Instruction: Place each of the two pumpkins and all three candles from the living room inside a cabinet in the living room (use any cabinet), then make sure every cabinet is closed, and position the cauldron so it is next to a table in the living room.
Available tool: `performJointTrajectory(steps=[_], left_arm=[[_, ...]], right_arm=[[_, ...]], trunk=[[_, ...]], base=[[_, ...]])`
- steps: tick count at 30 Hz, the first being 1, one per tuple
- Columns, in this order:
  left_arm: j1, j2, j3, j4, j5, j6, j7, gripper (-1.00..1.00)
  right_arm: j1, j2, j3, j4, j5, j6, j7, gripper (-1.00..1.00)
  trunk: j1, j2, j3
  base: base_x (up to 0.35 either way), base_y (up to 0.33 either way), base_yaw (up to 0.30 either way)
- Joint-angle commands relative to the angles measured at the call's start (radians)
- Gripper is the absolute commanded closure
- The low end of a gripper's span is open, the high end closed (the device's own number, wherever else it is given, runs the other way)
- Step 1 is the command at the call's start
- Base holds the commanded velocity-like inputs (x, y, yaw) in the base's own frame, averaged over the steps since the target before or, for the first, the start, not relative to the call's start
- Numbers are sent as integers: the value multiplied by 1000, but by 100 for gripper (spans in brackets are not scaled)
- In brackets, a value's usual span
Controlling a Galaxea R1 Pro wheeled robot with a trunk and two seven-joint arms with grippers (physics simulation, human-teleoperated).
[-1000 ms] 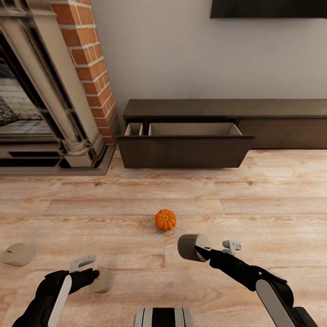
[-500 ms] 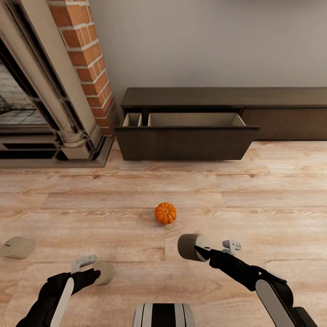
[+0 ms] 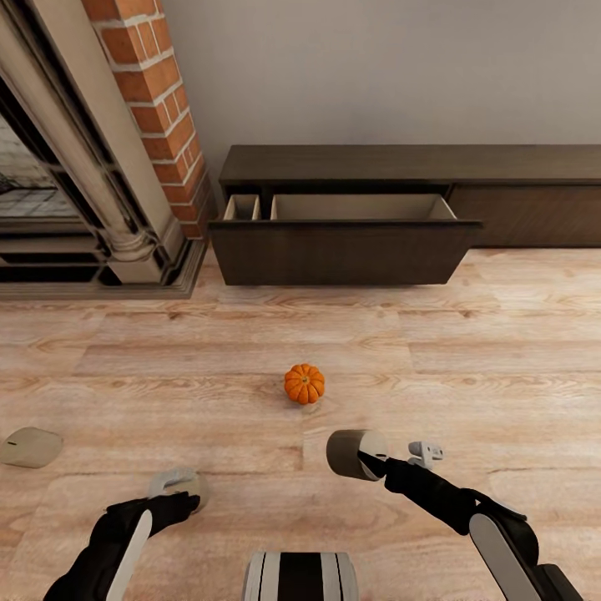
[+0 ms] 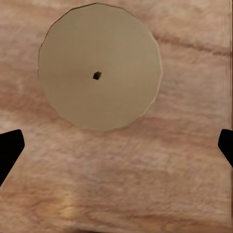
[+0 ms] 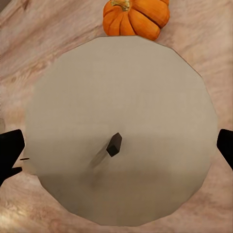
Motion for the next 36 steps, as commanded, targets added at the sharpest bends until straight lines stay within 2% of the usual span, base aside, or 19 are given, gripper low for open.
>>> performJointTrajectory(steps=[1,36], left_arm=[[0,0,-5,0,0,-2,0,-100],[0,4,-1,2,1,-7,0,-100]], right_arm=[[0,0,0,0,0,0,0,100],[0,1,2,2,3,-1,-3,100]], trunk=[[0,0,0],[0,0,0]], base=[[0,0,0],[59,24,0]])
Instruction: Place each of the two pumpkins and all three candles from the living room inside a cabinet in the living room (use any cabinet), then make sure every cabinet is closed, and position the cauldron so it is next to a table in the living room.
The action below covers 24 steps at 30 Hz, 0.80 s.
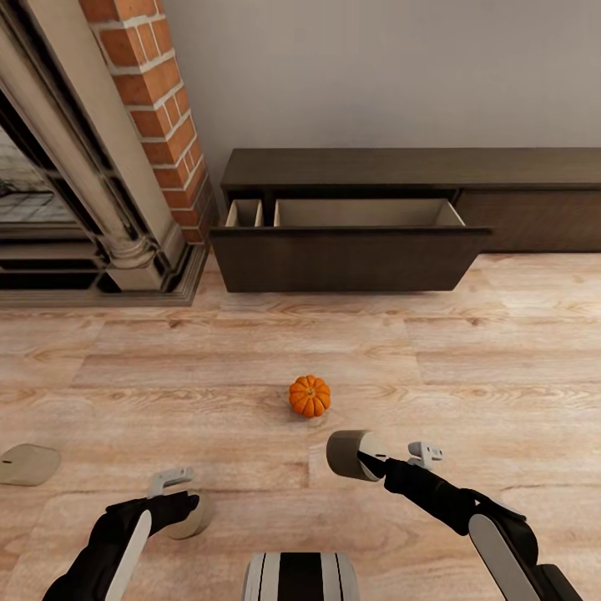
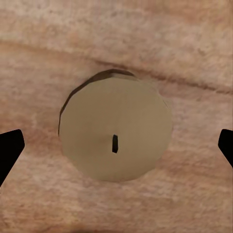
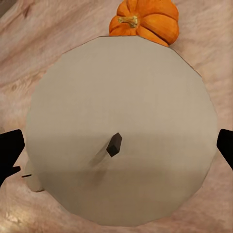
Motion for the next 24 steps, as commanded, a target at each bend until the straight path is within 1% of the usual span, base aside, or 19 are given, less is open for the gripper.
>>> performJointTrajectory(steps=[1,4,16,19,22,24], left_arm=[[0,0,1,0,0,0,0,-100],[0,1,1,0,0,-1,0,-100],[0,1,1,0,-2,-6,0,-100],[0,1,-2,0,-3,-38,0,-100],[0,0,-3,0,-2,-67,0,-100],[0,0,-4,0,-3,-73,0,-100]], right_arm=[[0,0,0,0,-1,0,0,100],[0,0,0,0,-1,0,0,100],[0,0,0,0,-3,-2,7,100],[0,0,1,-1,-4,0,13,100],[0,-1,23,-8,-4,3,56,100],[0,-2,36,-11,-3,5,121,100]], trunk=[[0,0,0],[0,0,0],[5,-3,-46],[7,-3,-58],[7,-3,-58],[7,-3,-58]], base=[[11,0,0],[5,0,0],[0,0,0],[0,0,0],[0,0,0],[0,0,0]])
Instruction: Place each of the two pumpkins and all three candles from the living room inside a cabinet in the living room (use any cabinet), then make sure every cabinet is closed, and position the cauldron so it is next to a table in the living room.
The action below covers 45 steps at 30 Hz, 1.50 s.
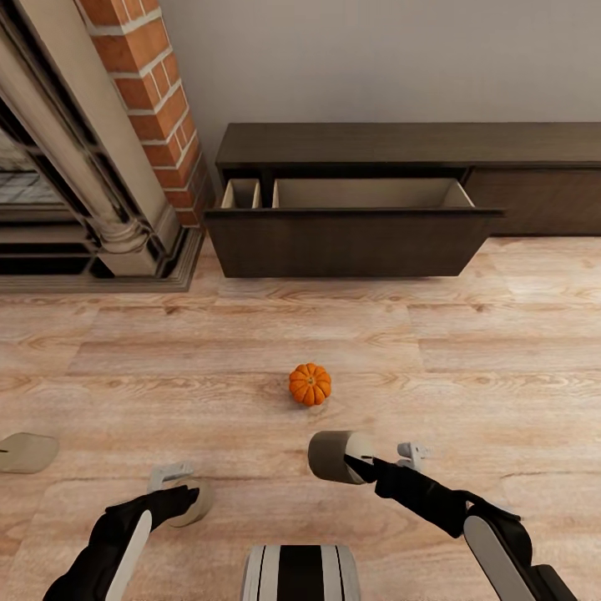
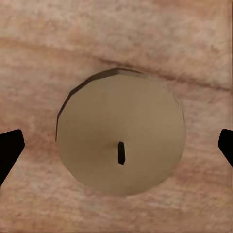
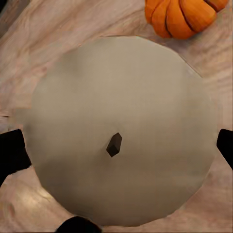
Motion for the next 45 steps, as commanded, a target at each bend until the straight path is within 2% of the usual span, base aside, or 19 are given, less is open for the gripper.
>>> performJointTrajectory(steps=[1,4,8,11,18,22,30,33,37,41,45], left_arm=[[0,0,0,0,0,-2,0,-100],[0,-1,-1,0,1,-4,0,-100],[0,-1,-3,0,2,-5,0,-100],[0,-1,-3,0,3,-6,0,-100],[0,-1,-5,0,2,-6,0,-100],[0,-1,-6,0,2,-6,0,-100],[0,-1,-7,0,1,-7,0,-100],[0,-1,-7,0,2,-7,0,-100],[0,-2,-8,0,3,-8,0,-100],[0,-3,-8,0,3,-8,0,-100],[0,-4,-8,0,3,-8,0,-100]], right_arm=[[0,-1,4,-1,8,-3,66,100],[0,-1,9,-2,9,-8,181,100],[0,-1,9,-2,11,-11,230,100],[0,-1,9,0,17,-21,235,100],[1,-5,3,5,13,-32,240,100],[1,-8,3,5,11,-33,241,100],[1,-8,2,6,10,-35,241,100],[1,-7,2,6,11,-37,241,100],[1,-5,3,6,14,-38,241,100],[1,-3,3,6,17,-38,241,100],[1,-2,4,6,19,-39,240,100]], trunk=[[0,0,0],[0,0,0],[0,0,0],[0,0,0],[3,-2,-27],[3,-2,-27],[7,-3,-58],[7,-3,-58],[9,-4,-73],[9,-4,-73],[10,-5,-89]], base=[[0,0,0],[0,0,0],[0,0,0],[0,0,0],[0,0,0],[0,0,0],[0,0,0],[0,0,0],[0,0,0],[0,0,0],[0,0,0]])
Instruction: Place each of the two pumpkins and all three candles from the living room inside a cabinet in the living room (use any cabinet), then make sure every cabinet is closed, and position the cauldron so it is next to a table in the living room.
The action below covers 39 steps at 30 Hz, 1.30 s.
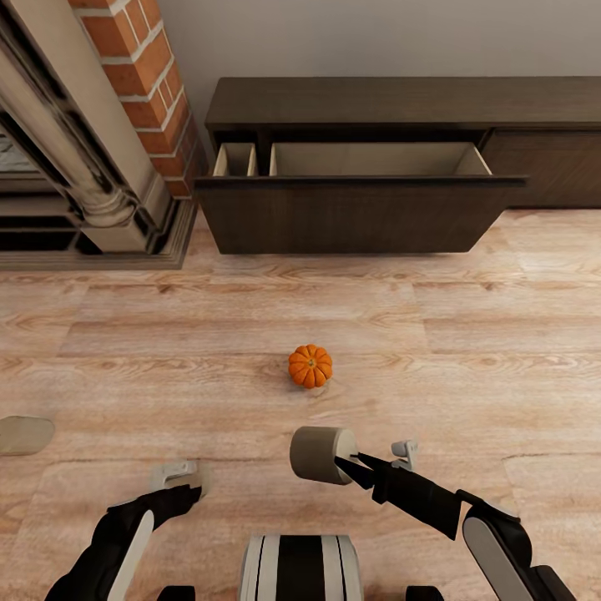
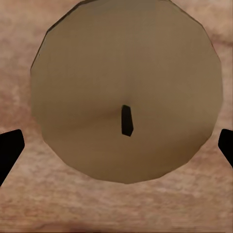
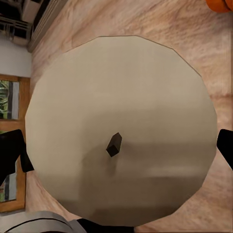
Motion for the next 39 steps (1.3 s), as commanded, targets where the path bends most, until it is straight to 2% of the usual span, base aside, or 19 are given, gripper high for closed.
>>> performJointTrajectory(steps=[1,39], left_arm=[[0,0,0,0,0,0,0,-100],[0,-1,-2,0,-1,1,0,-100]], right_arm=[[0,0,0,0,-2,0,0,100],[0,2,5,0,0,-1,-5,100]], trunk=[[0,0,0],[0,0,0]], base=[[0,0,0],[36,9,0]])
